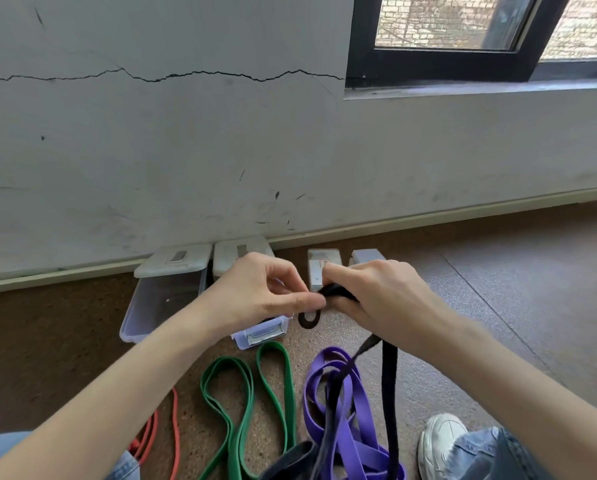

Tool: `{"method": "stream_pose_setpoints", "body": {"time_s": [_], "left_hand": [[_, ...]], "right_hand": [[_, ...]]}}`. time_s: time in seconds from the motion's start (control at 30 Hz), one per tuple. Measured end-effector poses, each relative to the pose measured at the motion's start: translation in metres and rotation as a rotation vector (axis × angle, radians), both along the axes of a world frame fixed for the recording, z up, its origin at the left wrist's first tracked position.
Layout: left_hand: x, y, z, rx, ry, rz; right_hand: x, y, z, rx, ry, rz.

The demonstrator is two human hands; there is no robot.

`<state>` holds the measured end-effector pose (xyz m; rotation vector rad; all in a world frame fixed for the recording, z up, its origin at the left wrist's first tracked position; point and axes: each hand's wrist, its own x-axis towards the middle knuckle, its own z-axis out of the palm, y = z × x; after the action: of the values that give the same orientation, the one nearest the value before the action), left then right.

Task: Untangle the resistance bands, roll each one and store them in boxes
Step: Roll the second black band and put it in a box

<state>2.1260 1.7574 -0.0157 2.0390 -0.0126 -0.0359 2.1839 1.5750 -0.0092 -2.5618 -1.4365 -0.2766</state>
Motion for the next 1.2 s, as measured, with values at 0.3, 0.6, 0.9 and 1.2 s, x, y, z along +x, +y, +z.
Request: {"method": "stream_pose_setpoints", "body": {"time_s": [0.3,0.6,0.9,1.2], "left_hand": [[-0.002,-0.009,-0.005,-0.211,0.054,0.027],[0.002,-0.003,0.001,-0.532,0.121,0.150],[-0.001,0.012,-0.002,-0.511,0.344,-0.031],[-0.002,-0.002,-0.005,0.126,0.273,-0.303]], "right_hand": [[0.002,0.000,-0.001,0.121,-0.015,0.055],[0.000,0.010,-0.007,0.438,0.393,-0.028],[0.002,0.005,-0.006,0.394,0.312,0.027],[-0.007,0.004,-0.006,0.001,0.100,0.276]]}}
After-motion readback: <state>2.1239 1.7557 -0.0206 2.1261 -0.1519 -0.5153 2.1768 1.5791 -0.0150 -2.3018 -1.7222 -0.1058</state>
